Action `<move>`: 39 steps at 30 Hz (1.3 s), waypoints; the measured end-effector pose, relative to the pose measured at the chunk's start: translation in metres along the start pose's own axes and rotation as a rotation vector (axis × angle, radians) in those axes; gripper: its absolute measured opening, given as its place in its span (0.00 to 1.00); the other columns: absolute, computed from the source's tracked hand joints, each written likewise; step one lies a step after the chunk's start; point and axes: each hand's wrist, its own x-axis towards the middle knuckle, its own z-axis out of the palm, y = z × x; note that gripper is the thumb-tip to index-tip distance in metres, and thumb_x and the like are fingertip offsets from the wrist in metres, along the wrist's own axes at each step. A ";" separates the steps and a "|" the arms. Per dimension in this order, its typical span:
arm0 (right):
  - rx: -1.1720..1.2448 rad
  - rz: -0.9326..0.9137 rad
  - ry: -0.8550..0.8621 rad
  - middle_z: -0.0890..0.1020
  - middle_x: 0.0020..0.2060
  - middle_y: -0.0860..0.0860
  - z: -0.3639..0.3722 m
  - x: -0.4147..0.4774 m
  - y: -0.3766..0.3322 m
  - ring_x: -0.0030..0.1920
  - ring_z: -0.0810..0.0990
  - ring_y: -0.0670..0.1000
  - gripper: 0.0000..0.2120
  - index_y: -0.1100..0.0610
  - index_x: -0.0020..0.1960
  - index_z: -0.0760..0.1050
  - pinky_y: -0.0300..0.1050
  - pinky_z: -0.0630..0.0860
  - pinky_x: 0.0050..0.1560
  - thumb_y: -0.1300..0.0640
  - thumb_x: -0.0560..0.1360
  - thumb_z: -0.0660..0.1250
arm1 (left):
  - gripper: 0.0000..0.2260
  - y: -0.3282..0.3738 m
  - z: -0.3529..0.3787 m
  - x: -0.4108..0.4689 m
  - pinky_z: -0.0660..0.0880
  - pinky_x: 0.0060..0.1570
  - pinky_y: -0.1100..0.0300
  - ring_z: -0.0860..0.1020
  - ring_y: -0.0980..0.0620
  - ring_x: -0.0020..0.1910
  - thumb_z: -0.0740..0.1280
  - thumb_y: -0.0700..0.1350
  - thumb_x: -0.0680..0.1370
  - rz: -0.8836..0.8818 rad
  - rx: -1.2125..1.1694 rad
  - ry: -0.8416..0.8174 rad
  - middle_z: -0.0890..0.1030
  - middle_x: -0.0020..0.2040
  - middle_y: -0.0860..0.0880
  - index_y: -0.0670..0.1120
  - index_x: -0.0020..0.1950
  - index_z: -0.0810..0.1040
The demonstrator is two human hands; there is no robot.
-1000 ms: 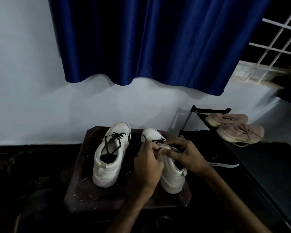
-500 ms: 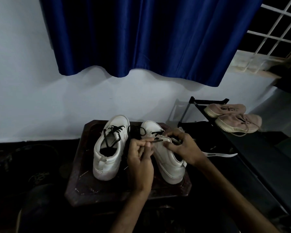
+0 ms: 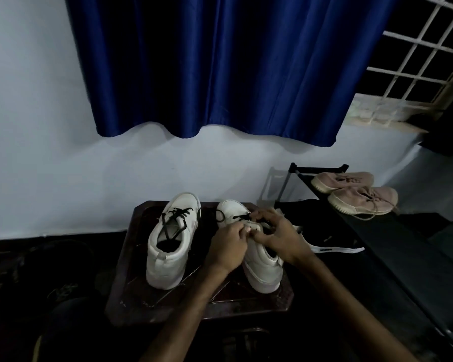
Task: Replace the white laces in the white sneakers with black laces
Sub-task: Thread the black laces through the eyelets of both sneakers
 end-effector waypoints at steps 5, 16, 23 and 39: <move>-0.048 -0.011 0.015 0.78 0.54 0.50 -0.001 0.003 0.000 0.54 0.78 0.42 0.09 0.59 0.50 0.80 0.31 0.72 0.56 0.64 0.69 0.73 | 0.14 0.000 -0.032 -0.015 0.68 0.40 0.58 0.71 0.60 0.32 0.61 0.43 0.82 0.020 -0.468 0.001 0.74 0.33 0.52 0.42 0.38 0.76; -0.069 0.010 0.039 0.77 0.51 0.43 0.000 0.003 0.004 0.53 0.76 0.38 0.08 0.54 0.46 0.79 0.30 0.70 0.54 0.62 0.68 0.73 | 0.15 0.019 -0.093 -0.035 0.63 0.26 0.54 0.67 0.47 0.25 0.63 0.51 0.80 0.184 -0.664 0.415 0.70 0.28 0.46 0.48 0.35 0.69; -0.081 -0.005 0.032 0.76 0.53 0.40 0.001 0.002 0.001 0.55 0.76 0.38 0.12 0.42 0.43 0.76 0.38 0.73 0.58 0.56 0.67 0.74 | 0.13 -0.004 -0.004 -0.010 0.74 0.42 0.51 0.81 0.43 0.50 0.58 0.56 0.81 0.118 0.334 0.157 0.83 0.50 0.48 0.49 0.58 0.70; -0.103 0.038 0.041 0.73 0.57 0.34 -0.002 0.001 -0.001 0.61 0.73 0.43 0.21 0.41 0.56 0.73 0.52 0.73 0.62 0.52 0.63 0.69 | 0.05 0.028 -0.115 -0.036 0.51 0.23 0.62 0.60 0.58 0.25 0.55 0.44 0.70 0.020 -1.073 0.490 0.70 0.29 0.55 0.49 0.35 0.68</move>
